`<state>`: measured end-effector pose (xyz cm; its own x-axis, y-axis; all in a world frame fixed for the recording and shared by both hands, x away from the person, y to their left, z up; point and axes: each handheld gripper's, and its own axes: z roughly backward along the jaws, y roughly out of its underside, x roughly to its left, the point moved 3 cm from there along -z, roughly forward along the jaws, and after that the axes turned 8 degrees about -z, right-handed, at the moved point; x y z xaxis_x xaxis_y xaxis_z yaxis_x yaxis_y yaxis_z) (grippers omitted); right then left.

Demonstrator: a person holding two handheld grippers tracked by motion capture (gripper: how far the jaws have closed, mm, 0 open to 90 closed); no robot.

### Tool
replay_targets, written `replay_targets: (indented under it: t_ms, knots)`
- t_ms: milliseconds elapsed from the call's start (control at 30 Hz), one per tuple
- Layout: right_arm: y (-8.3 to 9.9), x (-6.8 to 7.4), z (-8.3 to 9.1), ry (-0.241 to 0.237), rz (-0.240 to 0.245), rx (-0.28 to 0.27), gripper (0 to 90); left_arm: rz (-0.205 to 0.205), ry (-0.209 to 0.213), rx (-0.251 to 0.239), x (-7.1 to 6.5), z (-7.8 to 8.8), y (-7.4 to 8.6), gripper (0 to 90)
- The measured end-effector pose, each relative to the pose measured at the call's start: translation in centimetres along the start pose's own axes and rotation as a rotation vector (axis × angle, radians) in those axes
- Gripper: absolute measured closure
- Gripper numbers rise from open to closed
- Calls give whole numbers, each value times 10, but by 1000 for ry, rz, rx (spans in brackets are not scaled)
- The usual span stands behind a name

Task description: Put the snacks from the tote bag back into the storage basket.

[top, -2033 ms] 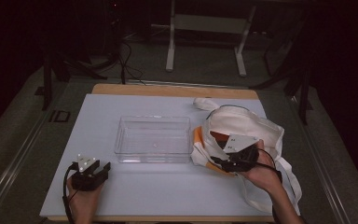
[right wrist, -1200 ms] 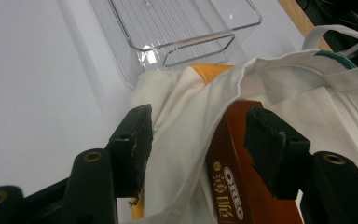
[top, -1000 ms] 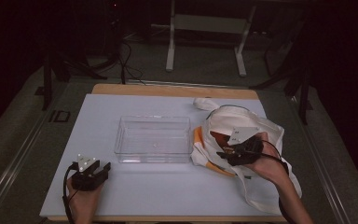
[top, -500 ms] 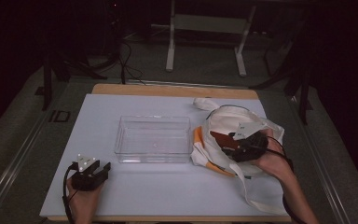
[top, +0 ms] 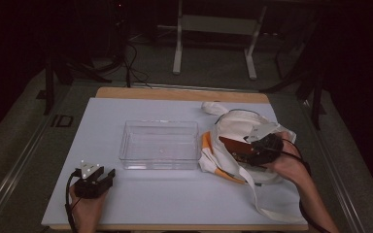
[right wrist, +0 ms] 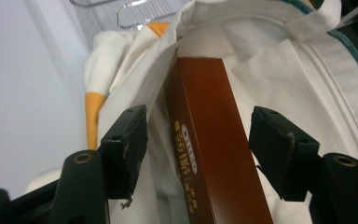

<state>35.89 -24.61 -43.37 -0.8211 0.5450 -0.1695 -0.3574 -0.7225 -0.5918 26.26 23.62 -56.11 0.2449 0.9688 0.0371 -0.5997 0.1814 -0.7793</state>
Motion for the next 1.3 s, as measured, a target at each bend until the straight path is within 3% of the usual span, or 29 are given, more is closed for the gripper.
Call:
replay_targets:
  t_ms: [667,867,1300]
  knots:
    - [10,-20,-6,7,-18,87,361,-1,1,2,0,0,0,546]
    - [14,-25,-8,20,-25,112,306,0,1,3,0,0,0,546]
    - [22,-34,-15,-2,-27,168,295,-1,1,4,0,0,0,546]
